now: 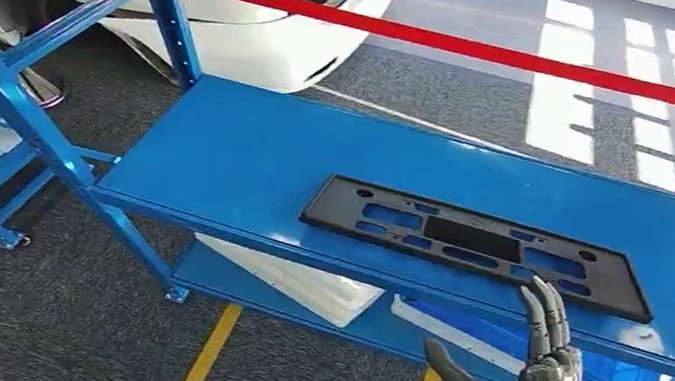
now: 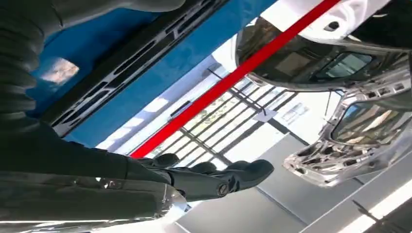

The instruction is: Take the parts from the cabinet and place them on the table.

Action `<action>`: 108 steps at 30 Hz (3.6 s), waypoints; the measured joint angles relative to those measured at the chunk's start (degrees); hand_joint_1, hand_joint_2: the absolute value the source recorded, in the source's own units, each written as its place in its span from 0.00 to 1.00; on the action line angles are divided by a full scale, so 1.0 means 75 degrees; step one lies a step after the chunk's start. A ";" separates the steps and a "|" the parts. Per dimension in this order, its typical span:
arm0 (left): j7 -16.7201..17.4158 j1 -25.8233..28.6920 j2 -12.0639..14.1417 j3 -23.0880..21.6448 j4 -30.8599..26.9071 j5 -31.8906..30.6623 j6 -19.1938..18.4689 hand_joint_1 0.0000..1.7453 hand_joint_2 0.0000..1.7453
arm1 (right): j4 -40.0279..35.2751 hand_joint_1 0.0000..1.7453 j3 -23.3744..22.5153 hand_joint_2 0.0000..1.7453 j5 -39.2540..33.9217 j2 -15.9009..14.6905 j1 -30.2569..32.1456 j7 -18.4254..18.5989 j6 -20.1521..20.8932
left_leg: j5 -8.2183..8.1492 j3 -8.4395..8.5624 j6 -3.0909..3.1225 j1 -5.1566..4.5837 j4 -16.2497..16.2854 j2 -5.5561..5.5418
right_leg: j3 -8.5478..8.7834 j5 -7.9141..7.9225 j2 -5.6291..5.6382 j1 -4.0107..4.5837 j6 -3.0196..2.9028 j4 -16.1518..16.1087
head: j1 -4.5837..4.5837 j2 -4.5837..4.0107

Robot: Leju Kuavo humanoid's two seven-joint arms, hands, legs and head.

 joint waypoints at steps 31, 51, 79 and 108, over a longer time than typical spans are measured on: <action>0.0009 0.0008 0.0026 0.0009 0.0026 0.0055 0.0015 0.00 0.00 | -0.0271 0.00 -0.0364 1.00 -0.0050 -0.0020 0.0427 0.0055 -0.0157 | 0.0120 0.0142 0.0030 -0.0025 -0.0198 0.0005 | -0.0004 -0.0082 0.0020 -0.0017 0.0009 0.0104 | 0.0023 0.0000; 0.0029 -0.0018 0.0023 0.0012 0.0038 0.0064 0.0061 0.00 0.00 | -0.0321 0.00 -0.0490 1.00 0.0003 -0.0032 0.0520 0.0099 -0.0131 | 0.0593 0.1381 0.0353 -0.0053 -0.2160 -0.0045 | -0.0544 0.0313 0.0053 0.0113 0.0145 0.0492 | 0.0061 0.0000; 0.0073 0.0013 0.0023 0.0254 0.0038 0.0230 0.0286 0.00 0.00 | -0.0874 0.00 -0.1996 1.00 0.2119 -0.1891 0.2652 0.1749 0.0641 | 0.0561 0.1428 0.0321 -0.0106 -0.2258 -0.0024 | -0.0433 0.0112 0.0064 0.0060 0.0199 0.0302 | 0.0058 0.0000; 0.0157 -0.0018 0.0020 0.0347 0.0038 0.0044 0.0353 0.00 0.00 | -0.0201 0.00 -0.1743 1.00 0.3025 -0.2567 0.2016 0.2230 0.0455 | 0.0562 0.1450 0.0321 -0.0105 -0.2258 -0.0017 | -0.0412 0.0113 0.0070 0.0061 0.0199 0.0303 | 0.0058 0.0000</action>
